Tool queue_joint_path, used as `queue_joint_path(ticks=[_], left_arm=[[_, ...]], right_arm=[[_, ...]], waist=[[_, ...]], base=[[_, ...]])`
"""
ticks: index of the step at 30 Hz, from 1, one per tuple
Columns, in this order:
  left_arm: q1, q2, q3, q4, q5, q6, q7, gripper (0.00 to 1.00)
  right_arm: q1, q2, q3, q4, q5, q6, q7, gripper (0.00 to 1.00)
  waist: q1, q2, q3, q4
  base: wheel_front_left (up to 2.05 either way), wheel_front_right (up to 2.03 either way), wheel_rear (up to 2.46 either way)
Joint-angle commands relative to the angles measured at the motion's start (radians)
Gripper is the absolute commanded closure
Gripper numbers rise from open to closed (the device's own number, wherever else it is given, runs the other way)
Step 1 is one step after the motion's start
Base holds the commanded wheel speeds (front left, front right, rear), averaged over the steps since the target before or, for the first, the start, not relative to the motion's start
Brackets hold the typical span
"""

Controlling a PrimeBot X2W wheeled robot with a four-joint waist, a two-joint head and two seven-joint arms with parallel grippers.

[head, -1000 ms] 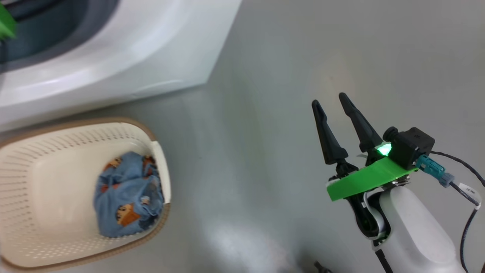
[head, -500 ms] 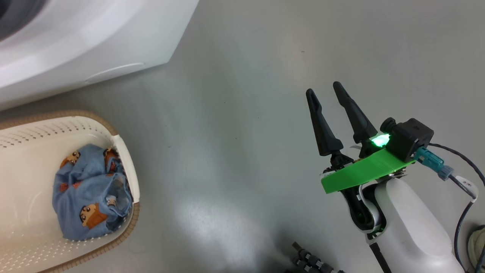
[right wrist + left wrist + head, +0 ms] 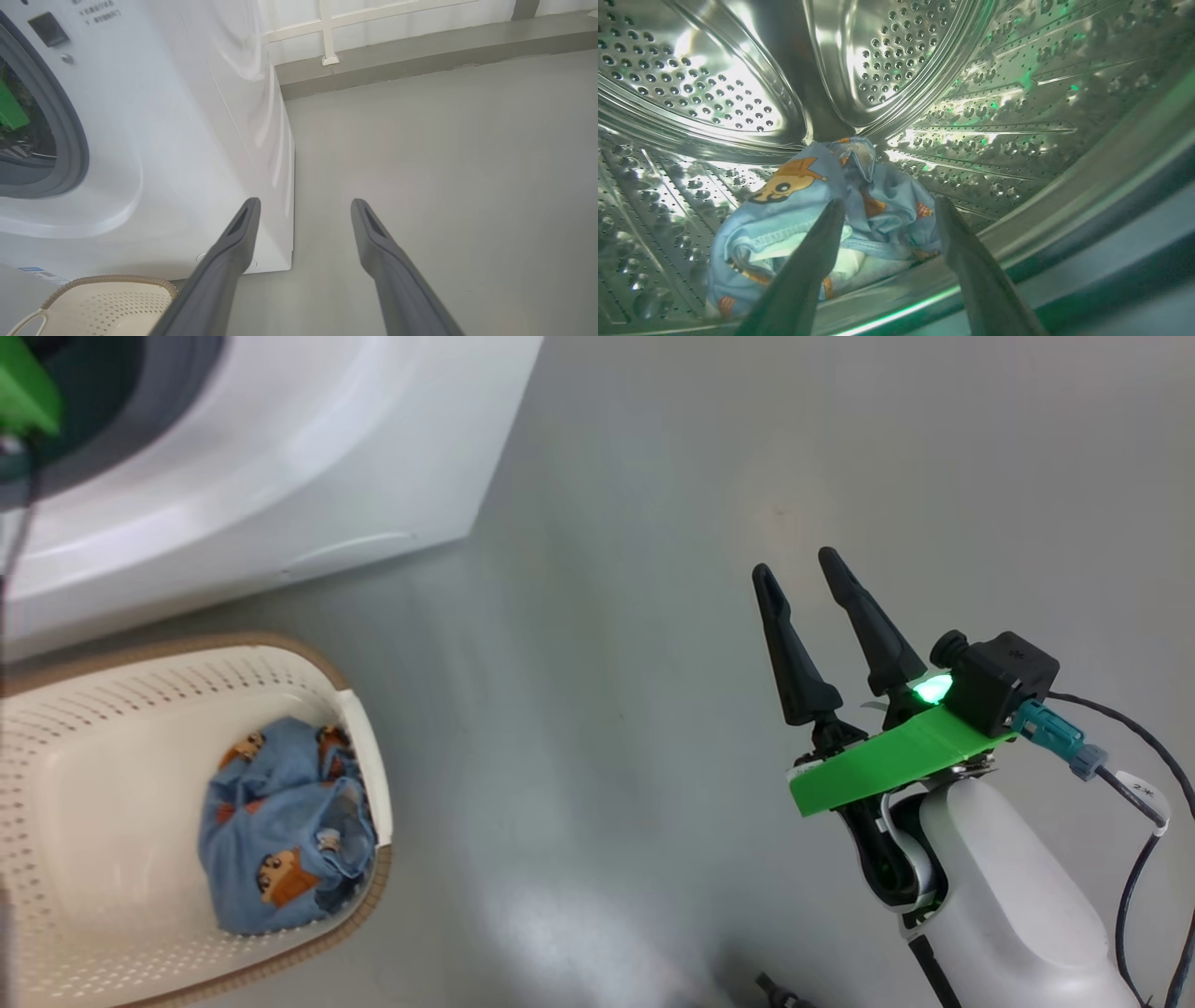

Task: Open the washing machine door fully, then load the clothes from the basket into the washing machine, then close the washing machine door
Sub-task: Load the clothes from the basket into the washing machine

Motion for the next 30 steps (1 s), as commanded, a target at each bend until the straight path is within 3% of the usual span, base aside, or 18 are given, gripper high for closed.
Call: queue_joint_path(ticks=[1,11,30], left_arm=[[0.022,0.033,0.006,-0.022,-0.01,-0.005,-0.028,0.0],[0.236,-0.031,0.033,-0.094,-0.067,-0.019,-0.104,0.0],[0.767,-0.083,0.122,-0.582,-0.036,0.028,-0.105,0.0]], right_arm=[[0.003,-0.009,0.017,-0.015,-0.009,0.005,-0.008,0.0],[0.027,-0.048,0.016,0.012,-0.007,0.005,-0.008,0.0],[0.106,-0.09,0.017,0.053,0.008,0.005,-0.008,0.0]], waist=[[0.0,0.0,-0.051,0.033],[0.0,0.0,-0.185,0.111],[0.0,0.0,-0.411,0.227]], base=[[0.0,0.0,0.0],[0.0,0.0,0.0],[0.0,0.0,0.0]])
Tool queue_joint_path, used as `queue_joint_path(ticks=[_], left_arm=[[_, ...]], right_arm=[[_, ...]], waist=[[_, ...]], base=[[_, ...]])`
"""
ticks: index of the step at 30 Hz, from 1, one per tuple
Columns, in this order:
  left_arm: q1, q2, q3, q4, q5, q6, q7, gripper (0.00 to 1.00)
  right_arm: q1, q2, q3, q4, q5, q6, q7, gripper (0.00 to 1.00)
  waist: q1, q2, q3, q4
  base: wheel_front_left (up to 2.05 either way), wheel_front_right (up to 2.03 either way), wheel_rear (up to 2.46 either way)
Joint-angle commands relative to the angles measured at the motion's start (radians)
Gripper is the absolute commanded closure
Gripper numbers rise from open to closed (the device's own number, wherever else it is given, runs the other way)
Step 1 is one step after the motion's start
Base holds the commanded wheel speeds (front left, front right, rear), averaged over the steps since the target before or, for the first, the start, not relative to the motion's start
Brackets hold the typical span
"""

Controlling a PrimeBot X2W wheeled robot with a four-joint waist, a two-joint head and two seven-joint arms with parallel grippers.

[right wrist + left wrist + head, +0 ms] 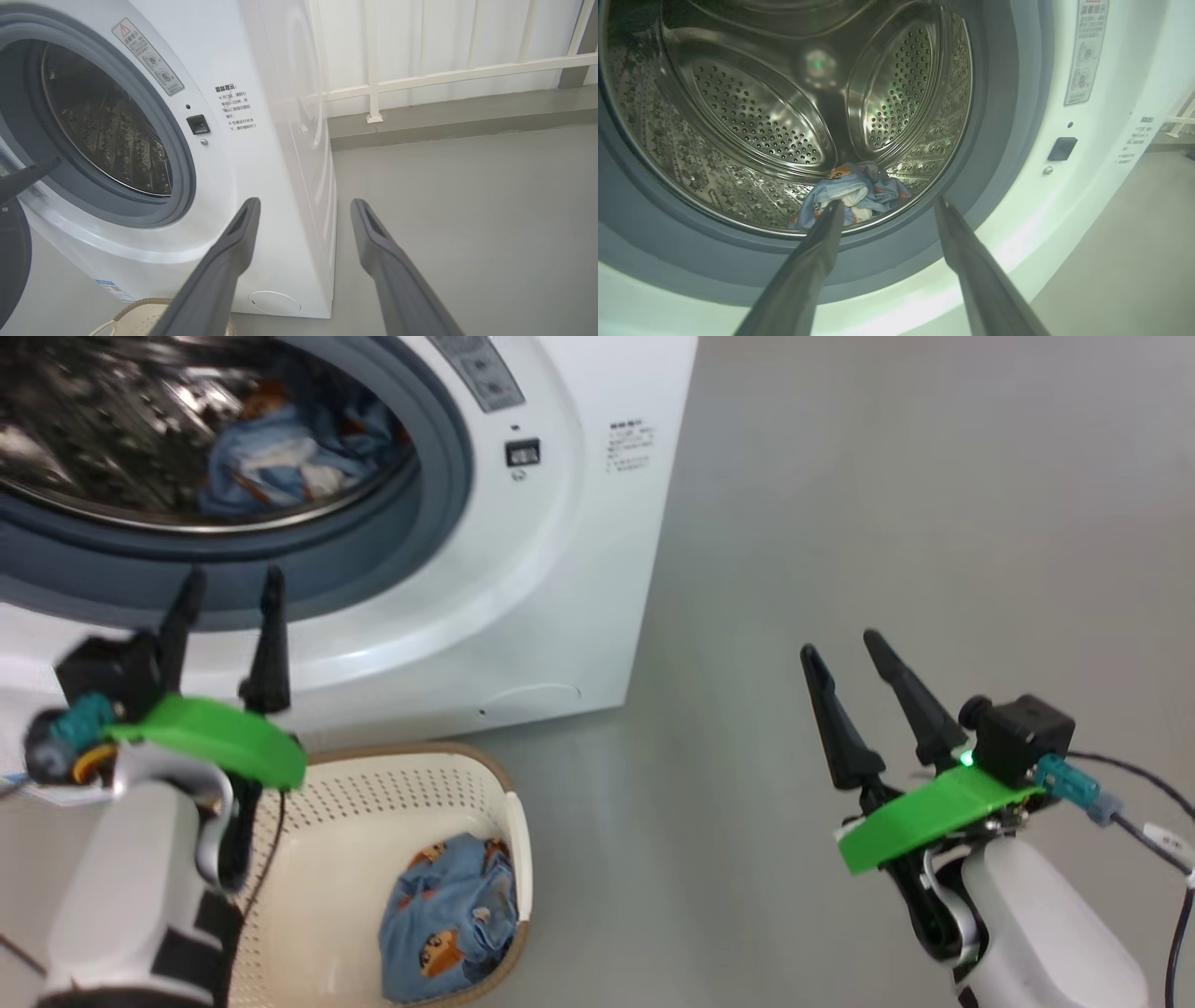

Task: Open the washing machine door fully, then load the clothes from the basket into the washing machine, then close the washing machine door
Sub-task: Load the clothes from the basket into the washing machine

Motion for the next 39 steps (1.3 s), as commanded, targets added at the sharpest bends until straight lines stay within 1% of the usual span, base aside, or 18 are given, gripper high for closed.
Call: queue_joint_path(ticks=[1,12,19,26,39], left_arm=[[0.036,0.026,0.031,-0.048,0.009,0.01,-0.006,0.0],[0.272,0.013,0.081,-0.251,0.002,0.067,-0.006,0.0],[0.392,0.005,0.091,-0.348,-0.008,0.1,-0.006,0.0],[0.46,-0.003,0.098,-0.42,-0.015,0.131,-0.005,0.0],[0.481,-0.01,0.089,-0.459,-0.021,0.151,-0.001,0.0]], right_arm=[[0.026,-0.007,0.018,-0.016,0.005,0.005,-0.008,0.0],[0.055,-0.022,0.018,-0.028,-0.018,0.005,-0.008,0.0],[0.076,-0.03,0.005,-0.035,-0.031,0.005,-0.008,0.0],[0.087,-0.039,-0.002,-0.038,-0.038,0.005,-0.008,0.0],[0.087,-0.042,-0.009,-0.055,-0.043,0.005,-0.008,0.0]], waist=[[0.0,-0.0001,-0.059,0.044],[0.0,-0.0001,-0.126,0.065],[0.0,-0.0001,-0.153,0.078],[0.0,-0.0001,-0.168,0.087],[0.0,-0.0001,-0.153,0.091]], base=[[0.0,0.0,0.0],[0.0,0.0,0.0],[0.0,0.0,0.0],[0.0,0.0,0.0],[0.0,0.0,0.0]])
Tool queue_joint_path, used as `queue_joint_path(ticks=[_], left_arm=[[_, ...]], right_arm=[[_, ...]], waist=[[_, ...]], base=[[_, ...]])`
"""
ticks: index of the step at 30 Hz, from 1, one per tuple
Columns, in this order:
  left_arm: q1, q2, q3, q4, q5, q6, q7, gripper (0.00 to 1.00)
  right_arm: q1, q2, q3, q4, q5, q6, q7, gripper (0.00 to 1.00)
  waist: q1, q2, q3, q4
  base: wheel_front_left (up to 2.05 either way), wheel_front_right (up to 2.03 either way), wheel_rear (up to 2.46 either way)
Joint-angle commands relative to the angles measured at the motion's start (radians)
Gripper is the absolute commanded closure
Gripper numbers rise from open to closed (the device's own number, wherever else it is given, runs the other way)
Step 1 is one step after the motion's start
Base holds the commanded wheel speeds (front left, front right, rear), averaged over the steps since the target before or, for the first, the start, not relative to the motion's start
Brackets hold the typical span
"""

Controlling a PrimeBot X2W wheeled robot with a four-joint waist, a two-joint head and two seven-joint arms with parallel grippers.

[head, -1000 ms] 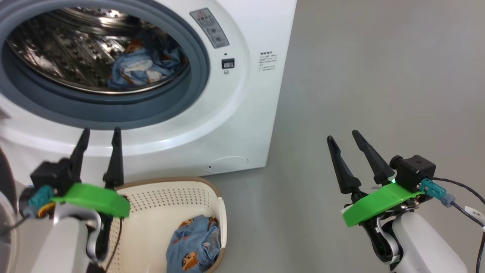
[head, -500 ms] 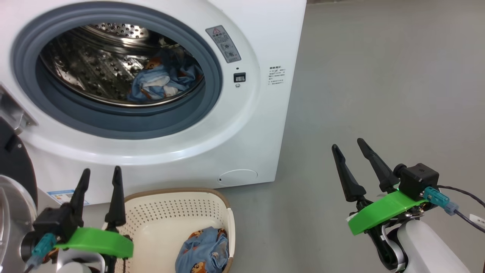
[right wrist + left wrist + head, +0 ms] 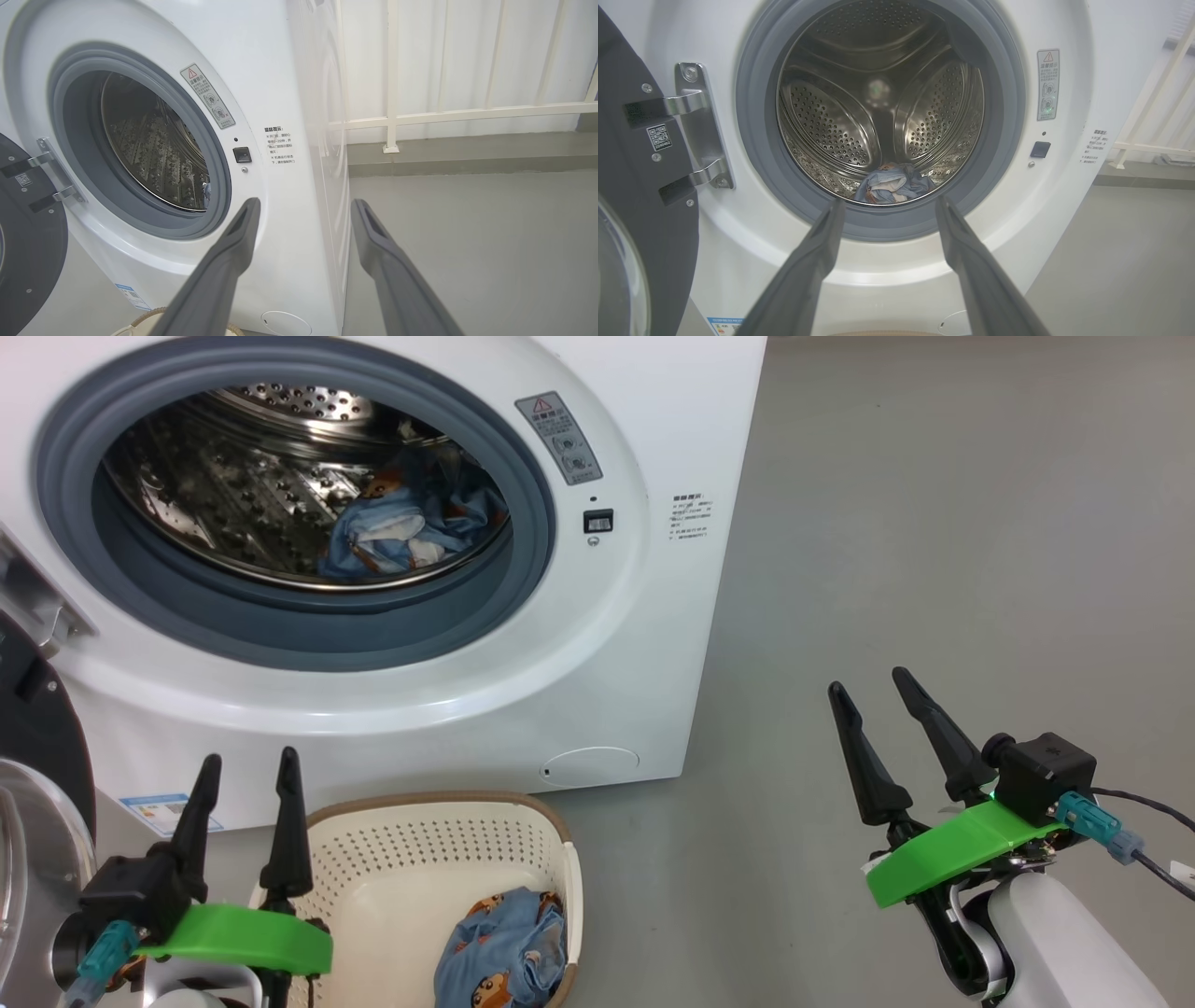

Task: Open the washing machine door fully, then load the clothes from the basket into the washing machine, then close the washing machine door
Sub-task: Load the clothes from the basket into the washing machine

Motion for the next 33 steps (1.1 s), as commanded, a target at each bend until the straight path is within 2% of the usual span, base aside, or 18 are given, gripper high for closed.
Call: queue_joint_path(ticks=[1,24,33], left_arm=[[-0.002,0.018,0.03,-0.032,-0.008,0.007,-0.001,0.0],[0.006,0.025,0.019,-0.035,-0.028,0.015,0.001,0.0],[-0.004,0.024,0.0,-0.018,-0.034,0.009,0.018,0.0]], right_arm=[[0.001,-0.009,0.018,-0.027,-0.008,0.005,-0.008,0.0],[-0.001,-0.01,0.026,-0.02,-0.001,0.005,-0.008,0.0],[-0.008,-0.007,0.026,-0.017,0.003,0.005,-0.008,0.0]], waist=[[0.0,0.0,0.001,0.0],[0.0,0.0,0.003,-0.004],[0.0,0.0,0.041,-0.012]], base=[[0.0,0.0,0.0],[0.0,0.0,0.0],[0.0,0.0,0.0]])
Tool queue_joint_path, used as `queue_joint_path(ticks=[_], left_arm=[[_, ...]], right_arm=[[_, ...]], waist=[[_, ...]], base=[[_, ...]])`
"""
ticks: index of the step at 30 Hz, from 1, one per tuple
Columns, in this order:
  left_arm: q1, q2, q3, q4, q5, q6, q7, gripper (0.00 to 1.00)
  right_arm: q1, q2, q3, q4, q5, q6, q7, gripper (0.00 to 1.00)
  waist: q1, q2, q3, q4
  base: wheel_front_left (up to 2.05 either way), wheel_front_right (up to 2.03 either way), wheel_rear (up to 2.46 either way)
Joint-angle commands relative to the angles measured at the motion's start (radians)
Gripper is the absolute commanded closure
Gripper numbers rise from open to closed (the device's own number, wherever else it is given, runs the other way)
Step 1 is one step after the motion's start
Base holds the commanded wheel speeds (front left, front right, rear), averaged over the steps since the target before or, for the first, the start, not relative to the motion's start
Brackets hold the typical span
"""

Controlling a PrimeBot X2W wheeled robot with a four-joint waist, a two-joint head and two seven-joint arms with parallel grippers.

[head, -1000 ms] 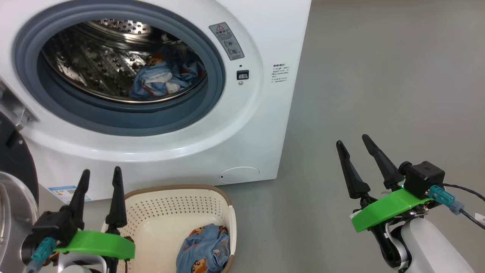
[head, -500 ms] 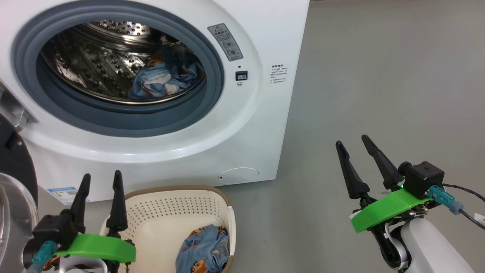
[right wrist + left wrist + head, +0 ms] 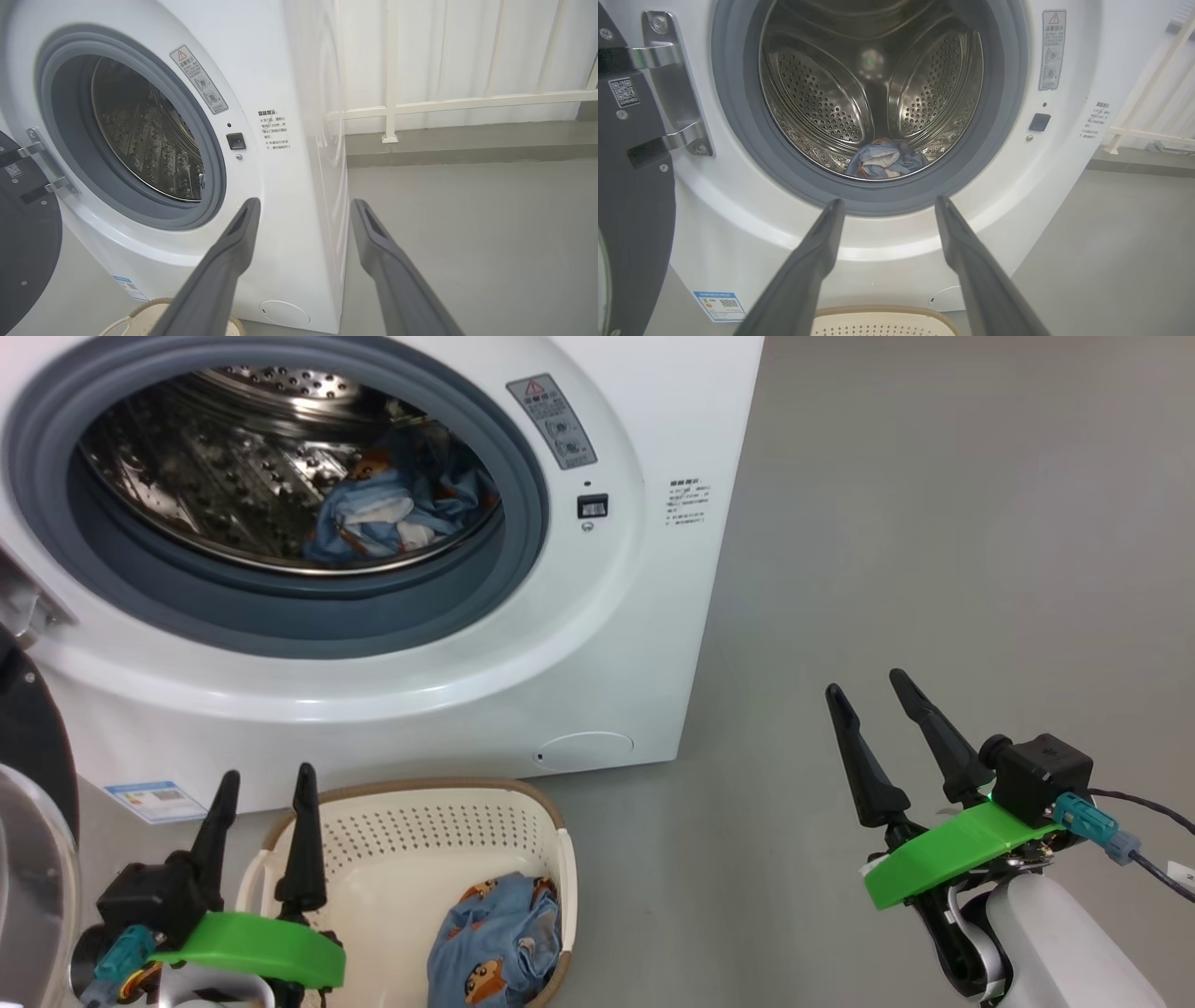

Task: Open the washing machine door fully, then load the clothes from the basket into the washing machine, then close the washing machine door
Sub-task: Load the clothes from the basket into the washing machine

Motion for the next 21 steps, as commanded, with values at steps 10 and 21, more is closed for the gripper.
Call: queue_joint_path(ticks=[10,21], left_arm=[[-0.061,0.028,0.008,0.071,-0.021,-0.021,0.051,0.0],[-0.198,0.034,-0.052,0.335,-0.032,-0.116,0.117,0.0]], right_arm=[[-0.028,0.002,0.006,-0.015,0.01,0.005,-0.008,0.0],[-0.076,0.028,-0.011,-0.024,0.009,0.005,-0.008,0.0]], waist=[[0.0,0.0,0.105,-0.036],[0.0,0.0,0.253,-0.077]], base=[[0.0,0.0,0.0],[0.0,0.0,0.0]])
